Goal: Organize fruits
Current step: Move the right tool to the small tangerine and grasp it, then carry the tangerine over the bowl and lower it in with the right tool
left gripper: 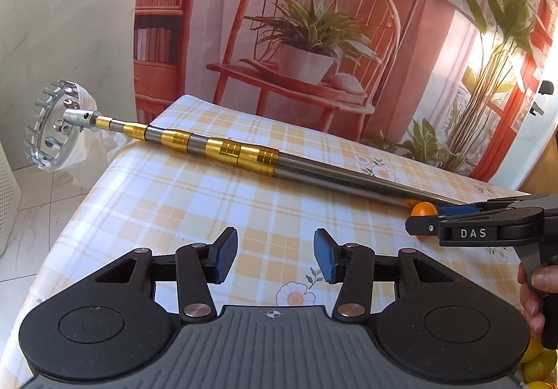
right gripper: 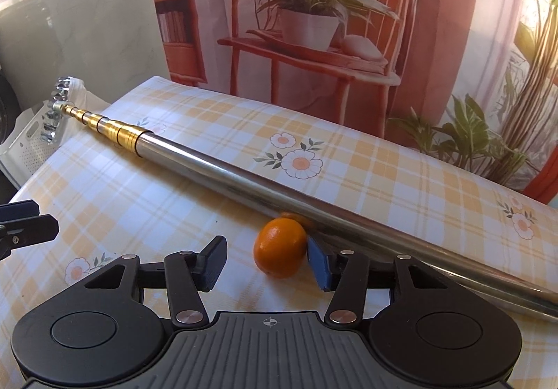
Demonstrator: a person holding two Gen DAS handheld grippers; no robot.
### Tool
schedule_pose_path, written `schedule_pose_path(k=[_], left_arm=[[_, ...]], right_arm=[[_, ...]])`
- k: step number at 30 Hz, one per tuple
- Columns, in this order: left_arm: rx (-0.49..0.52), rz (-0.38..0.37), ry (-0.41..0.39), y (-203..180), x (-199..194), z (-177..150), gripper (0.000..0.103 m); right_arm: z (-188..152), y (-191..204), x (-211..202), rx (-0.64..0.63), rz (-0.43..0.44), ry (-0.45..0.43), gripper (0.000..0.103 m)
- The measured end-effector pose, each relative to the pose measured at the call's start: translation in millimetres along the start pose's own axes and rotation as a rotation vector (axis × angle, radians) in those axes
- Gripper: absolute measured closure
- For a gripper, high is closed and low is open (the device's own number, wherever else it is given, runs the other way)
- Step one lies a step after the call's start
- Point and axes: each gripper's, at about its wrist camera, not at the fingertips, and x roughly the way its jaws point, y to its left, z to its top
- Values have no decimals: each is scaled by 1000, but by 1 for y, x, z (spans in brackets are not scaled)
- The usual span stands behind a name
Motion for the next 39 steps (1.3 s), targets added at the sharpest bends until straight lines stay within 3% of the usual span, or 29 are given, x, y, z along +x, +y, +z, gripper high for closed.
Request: schedule_pose_path(k=[3, 12, 17, 28, 39], left_arm=[[15, -20, 9, -6, 0, -4, 52], [41, -61, 15, -18, -10, -10, 52], [63, -74, 8, -25, -19, -11, 52], [48, -88, 4, -26, -31, -20, 52], [12, -92, 20, -17, -21, -22, 52]], right_arm=[[0, -2, 5, 12, -20, 28, 72], [-6, -3, -13, 48, 4, 9, 73], [-11, 1, -33, 35, 18, -7, 89], [-12, 6, -27, -8, -29, 7, 68], [-6, 2, -1, -7, -69, 55, 69]])
